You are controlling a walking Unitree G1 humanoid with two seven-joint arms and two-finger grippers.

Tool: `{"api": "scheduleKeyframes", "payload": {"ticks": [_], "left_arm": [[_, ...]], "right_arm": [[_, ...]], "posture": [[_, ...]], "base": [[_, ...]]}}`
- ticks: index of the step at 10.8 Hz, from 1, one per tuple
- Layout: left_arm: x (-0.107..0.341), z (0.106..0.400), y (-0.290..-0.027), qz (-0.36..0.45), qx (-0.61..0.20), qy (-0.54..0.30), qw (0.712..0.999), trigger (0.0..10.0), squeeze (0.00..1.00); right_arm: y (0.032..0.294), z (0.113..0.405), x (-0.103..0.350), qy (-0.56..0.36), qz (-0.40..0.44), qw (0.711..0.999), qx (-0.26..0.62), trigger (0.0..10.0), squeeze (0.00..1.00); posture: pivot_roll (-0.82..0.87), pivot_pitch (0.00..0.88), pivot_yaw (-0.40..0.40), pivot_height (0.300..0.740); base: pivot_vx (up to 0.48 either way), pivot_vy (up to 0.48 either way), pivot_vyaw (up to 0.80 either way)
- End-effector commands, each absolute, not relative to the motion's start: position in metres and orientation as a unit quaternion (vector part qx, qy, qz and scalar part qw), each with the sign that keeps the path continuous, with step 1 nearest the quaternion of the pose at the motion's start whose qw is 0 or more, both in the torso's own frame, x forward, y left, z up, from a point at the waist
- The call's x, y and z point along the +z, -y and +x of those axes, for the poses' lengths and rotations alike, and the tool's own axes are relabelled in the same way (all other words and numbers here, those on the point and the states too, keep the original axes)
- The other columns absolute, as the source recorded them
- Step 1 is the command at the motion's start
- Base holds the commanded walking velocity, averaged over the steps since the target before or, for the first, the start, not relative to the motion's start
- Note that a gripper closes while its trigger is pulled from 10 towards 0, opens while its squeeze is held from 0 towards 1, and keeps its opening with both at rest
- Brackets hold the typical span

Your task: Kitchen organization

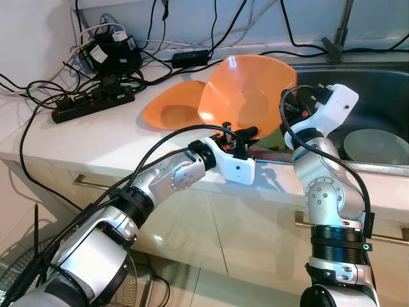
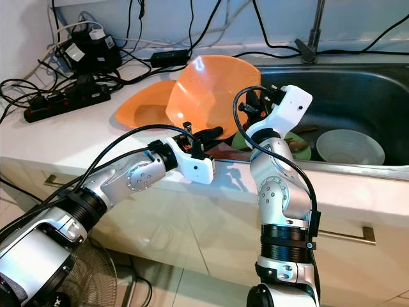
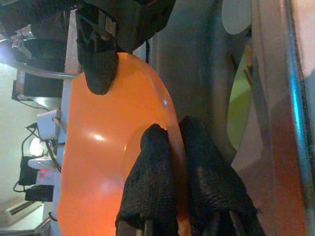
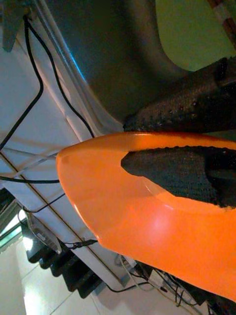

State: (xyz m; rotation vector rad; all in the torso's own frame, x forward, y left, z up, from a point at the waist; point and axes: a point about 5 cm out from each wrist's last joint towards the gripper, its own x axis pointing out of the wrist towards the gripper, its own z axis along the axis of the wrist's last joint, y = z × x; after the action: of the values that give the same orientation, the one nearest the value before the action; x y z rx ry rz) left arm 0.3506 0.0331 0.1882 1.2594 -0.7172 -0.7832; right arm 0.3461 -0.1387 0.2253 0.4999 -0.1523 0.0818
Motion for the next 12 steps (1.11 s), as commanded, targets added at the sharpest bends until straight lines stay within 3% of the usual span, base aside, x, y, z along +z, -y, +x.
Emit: {"api": "scheduleKeyframes", "payload": {"ticks": [1,2,8,10,11,12], "left_arm": [[0.200,0.351,-0.033,0.561,-0.336,0.343,0.675,10.0,0.00],[0.200,0.351,-0.033,0.553,-0.343,0.340,0.679,10.0,1.00],[0.203,0.353,-0.036,0.544,-0.334,0.336,0.693,10.0,1.00],[0.200,0.353,-0.039,0.552,-0.327,0.331,0.692,10.0,1.00],[0.198,0.353,-0.040,0.558,-0.324,0.327,0.690,10.0,0.00],[0.197,0.354,-0.041,0.559,-0.324,0.325,0.691,10.0,0.00]], "right_arm": [[0.122,0.346,0.223,0.059,0.242,0.966,0.071,0.0,0.00],[0.122,0.346,0.223,0.058,0.243,0.965,0.072,0.0,0.00],[0.142,0.349,0.230,0.079,0.265,0.960,0.037,0.0,0.00],[0.166,0.353,0.240,0.106,0.267,0.958,-0.004,0.0,0.00],[0.178,0.355,0.246,0.120,0.265,0.957,-0.022,0.0,0.00],[0.188,0.356,0.251,0.131,0.262,0.955,-0.037,0.0,0.00]], "posture": [[-0.03,0.007,0.159,0.740],[-0.03,0.008,0.160,0.740],[-0.03,0.021,0.156,0.740],[-0.02,0.024,0.153,0.740],[-0.02,0.025,0.152,0.740],[-0.02,0.026,0.150,0.740]], "base": [[0.000,0.000,0.00],[0.000,0.000,0.00],[0.000,0.000,0.00],[0.000,0.000,0.00],[0.000,0.000,0.00],[0.000,0.000,0.00]]}}
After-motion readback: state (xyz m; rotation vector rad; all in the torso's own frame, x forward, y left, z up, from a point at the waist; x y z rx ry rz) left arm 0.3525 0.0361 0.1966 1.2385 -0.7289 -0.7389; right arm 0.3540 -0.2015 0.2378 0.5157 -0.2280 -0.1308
